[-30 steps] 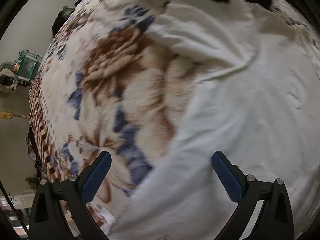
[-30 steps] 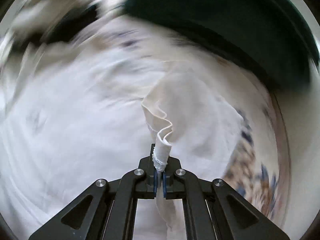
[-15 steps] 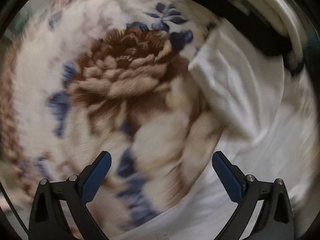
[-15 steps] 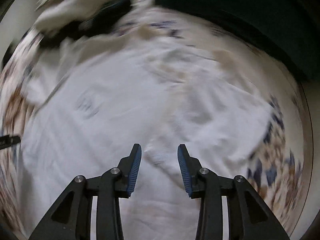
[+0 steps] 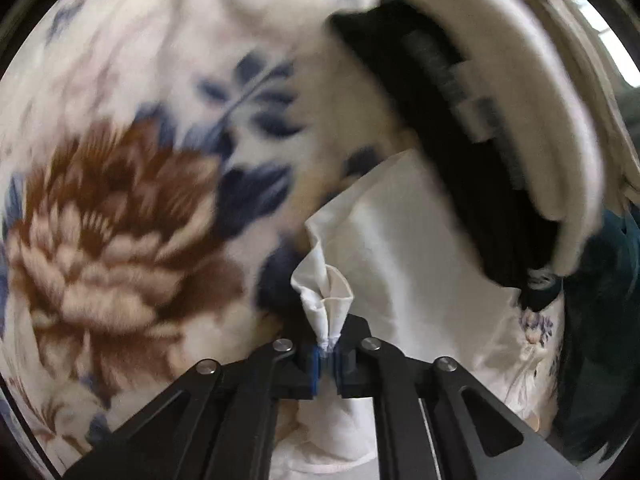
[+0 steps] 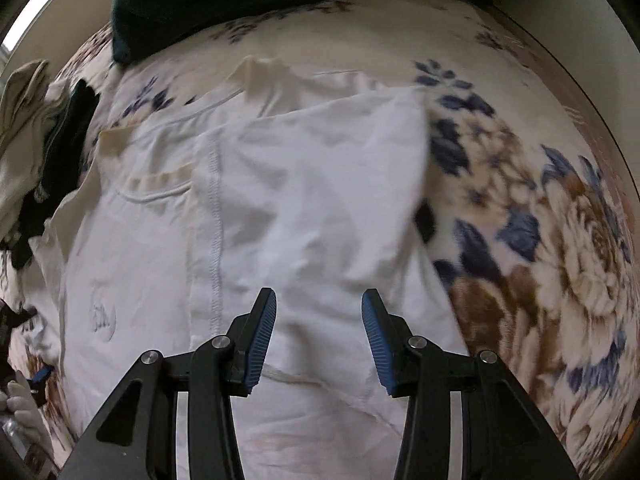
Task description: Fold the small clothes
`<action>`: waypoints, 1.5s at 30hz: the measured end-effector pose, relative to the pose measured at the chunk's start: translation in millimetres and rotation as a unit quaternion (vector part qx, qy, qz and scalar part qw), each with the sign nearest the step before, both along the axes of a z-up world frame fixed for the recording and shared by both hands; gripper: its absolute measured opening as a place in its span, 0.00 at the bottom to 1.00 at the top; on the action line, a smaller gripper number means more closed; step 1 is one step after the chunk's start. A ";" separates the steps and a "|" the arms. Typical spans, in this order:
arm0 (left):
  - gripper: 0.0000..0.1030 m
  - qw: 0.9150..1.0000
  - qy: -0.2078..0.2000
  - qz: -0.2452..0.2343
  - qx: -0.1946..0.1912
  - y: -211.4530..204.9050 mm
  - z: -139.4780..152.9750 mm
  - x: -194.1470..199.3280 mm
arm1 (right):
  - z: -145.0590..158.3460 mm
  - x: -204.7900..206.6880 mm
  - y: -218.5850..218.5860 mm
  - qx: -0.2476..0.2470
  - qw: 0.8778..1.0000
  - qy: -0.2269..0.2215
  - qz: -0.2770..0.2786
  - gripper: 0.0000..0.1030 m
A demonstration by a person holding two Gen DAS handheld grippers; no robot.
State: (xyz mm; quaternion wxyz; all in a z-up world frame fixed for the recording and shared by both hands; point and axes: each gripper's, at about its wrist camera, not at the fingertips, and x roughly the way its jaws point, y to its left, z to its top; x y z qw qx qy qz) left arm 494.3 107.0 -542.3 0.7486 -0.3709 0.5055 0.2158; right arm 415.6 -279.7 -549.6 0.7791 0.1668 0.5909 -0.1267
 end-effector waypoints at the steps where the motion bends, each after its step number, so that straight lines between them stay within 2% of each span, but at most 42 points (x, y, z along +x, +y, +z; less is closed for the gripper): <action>1: 0.03 0.999 -0.015 -0.016 0.033 -10.7 13.4 2.7 | 1.4 -2.2 -3.8 0.000 1.000 0.000 -0.003 0.46; 2: 0.03 0.996 -0.035 -0.043 0.065 -22.6 27.3 4.5 | 3.4 -4.4 -7.5 -0.002 1.000 0.000 -0.005 0.46; 3: 0.03 0.990 -0.054 -0.081 0.106 -37.9 41.6 7.5 | 3.4 -0.7 -10.0 -0.002 1.000 0.000 -0.005 0.46; 5: 0.03 0.966 -0.093 -0.174 0.167 -89.3 67.3 8.8 | 8.2 -7.9 -18.3 -0.002 1.000 0.000 -0.007 0.46; 6: 0.03 0.952 -0.099 -0.224 0.184 -119.0 71.7 7.8 | 9.2 -7.7 -19.3 -0.004 1.000 0.001 -0.007 0.46; 8: 0.05 0.921 -0.096 -0.322 0.197 -175.0 65.8 0.6 | 10.0 -4.6 -22.8 -0.005 1.000 0.002 -0.010 0.46; 9: 0.07 0.904 -0.082 -0.366 0.203 -203.4 55.6 -4.8 | 9.7 -5.2 -26.3 -0.005 1.000 0.006 -0.013 0.46; 10: 0.07 0.895 -0.067 -0.395 0.197 -219.0 47.3 -8.1 | 8.8 -7.3 -30.1 -0.004 1.000 0.009 -0.016 0.46; 11: 0.08 0.889 -0.050 -0.416 0.184 -231.9 37.7 -11.5 | 7.1 -8.4 -33.9 -0.003 1.000 0.015 -0.019 0.46; 13: 0.13 0.890 -0.026 -0.429 0.154 -239.1 25.7 -20.1 | 0.0 4.4 -33.0 0.004 0.999 0.025 -0.026 0.46; 14: 0.28 0.892 -0.025 -0.429 0.140 -237.2 24.0 -24.4 | 0.4 2.6 -37.0 0.014 0.999 0.027 -0.030 0.46; 15: 0.40 0.897 -0.022 -0.422 0.129 -230.9 22.6 -29.5 | -0.2 6.6 -37.1 0.019 0.999 0.029 -0.030 0.46; 16: 0.69 0.902 -0.016 -0.413 0.128 -225.3 21.7 -33.2 | 1.0 7.5 -38.1 0.025 0.999 0.030 -0.029 0.46; 17: 0.82 0.907 -0.014 -0.404 0.122 -219.3 20.4 -37.4 | 3.8 7.6 -39.3 0.032 0.999 0.030 -0.028 0.46; 20: 0.82 0.924 -0.016 -0.358 0.133 -187.5 21.2 -45.3 | 13.3 18.4 -35.1 0.078 0.997 0.016 -0.007 0.50; 23: 0.82 0.942 -0.013 -0.303 0.143 -149.1 21.8 -44.7 | 20.1 49.8 -10.0 0.148 0.988 0.000 0.044 0.50; 25: 0.82 0.951 0.004 -0.264 0.162 -127.9 20.2 -43.5 | 19.3 72.5 9.7 0.180 0.981 -0.009 0.072 0.50; 28: 0.82 0.960 0.011 -0.239 0.143 -106.5 14.1 -43.0 | -0.9 109.3 42.1 0.222 0.970 0.007 0.099 0.50; 31: 0.82 0.963 0.007 -0.222 0.156 -93.7 24.2 -52.5 | -28.8 135.6 69.8 0.260 0.958 0.036 0.112 0.50; 34: 0.82 0.964 0.014 -0.214 0.160 -88.1 25.6 -56.6 | -45.8 143.1 92.1 0.262 0.956 0.054 0.118 0.48; 36: 0.82 0.966 0.025 -0.209 0.152 -87.0 15.1 -46.6 | -41.5 137.7 103.9 0.248 0.958 0.043 0.140 0.13; 37: 0.82 0.966 0.029 -0.208 0.151 -87.4 12.3 -44.0 | -40.0 135.1 108.9 0.244 0.957 0.043 0.150 0.01; 40: 0.82 0.966 0.034 -0.209 0.152 -93.5 2.4 -27.2 | -24.6 113.3 109.1 0.202 0.966 0.019 0.159 0.01; 45: 0.82 0.962 0.031 -0.221 0.154 -102.7 -4.1 -9.7 | -3.9 85.3 78.2 0.140 0.983 0.004 0.115 0.01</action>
